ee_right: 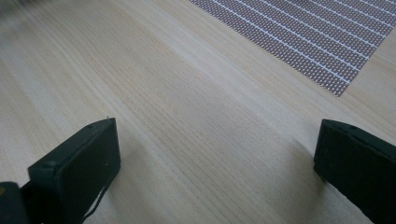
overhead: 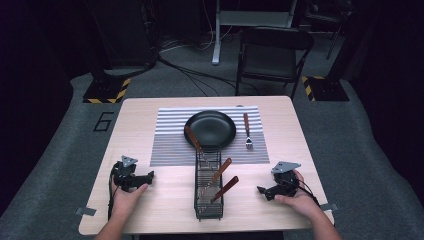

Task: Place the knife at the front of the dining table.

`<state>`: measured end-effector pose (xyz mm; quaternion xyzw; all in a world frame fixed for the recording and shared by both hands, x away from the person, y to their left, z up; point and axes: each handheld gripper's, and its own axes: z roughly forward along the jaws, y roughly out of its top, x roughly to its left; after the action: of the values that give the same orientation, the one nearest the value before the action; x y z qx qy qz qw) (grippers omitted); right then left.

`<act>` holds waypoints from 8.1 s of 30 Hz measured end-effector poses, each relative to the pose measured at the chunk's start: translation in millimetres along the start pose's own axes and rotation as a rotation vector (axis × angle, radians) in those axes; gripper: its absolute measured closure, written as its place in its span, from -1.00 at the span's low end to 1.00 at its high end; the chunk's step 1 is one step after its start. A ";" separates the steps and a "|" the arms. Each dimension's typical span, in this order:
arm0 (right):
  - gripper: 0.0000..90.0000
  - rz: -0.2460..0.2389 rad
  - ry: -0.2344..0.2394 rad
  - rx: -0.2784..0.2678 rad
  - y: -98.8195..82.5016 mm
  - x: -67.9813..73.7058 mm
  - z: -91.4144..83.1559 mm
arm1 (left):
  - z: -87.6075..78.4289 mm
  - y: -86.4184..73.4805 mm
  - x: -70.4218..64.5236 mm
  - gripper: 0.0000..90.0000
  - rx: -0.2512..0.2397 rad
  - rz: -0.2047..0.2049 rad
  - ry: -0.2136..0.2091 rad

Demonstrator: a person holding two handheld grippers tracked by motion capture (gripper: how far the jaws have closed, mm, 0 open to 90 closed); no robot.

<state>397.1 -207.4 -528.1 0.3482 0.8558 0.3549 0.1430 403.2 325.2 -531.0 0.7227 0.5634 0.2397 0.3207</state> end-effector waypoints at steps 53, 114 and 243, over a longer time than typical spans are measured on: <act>-1.00 -0.002 0.002 -0.001 -0.4 0.3 -0.2 | -40.6 34.2 -38.3 -0.06 0.010 -0.003 -0.156; -1.00 -0.011 0.005 0.002 -0.5 -0.4 -0.5 | -55.1 131.8 -132.1 0.10 -0.038 0.125 -0.378; -1.00 -0.017 0.009 0.002 -0.4 -0.4 -0.4 | -78.4 189.3 -82.7 0.78 -0.056 0.160 -0.256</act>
<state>396.9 -208.1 -528.1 0.3396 0.8596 0.3544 0.1418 452.1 230.1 -337.6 0.7808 0.4514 0.1862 0.3898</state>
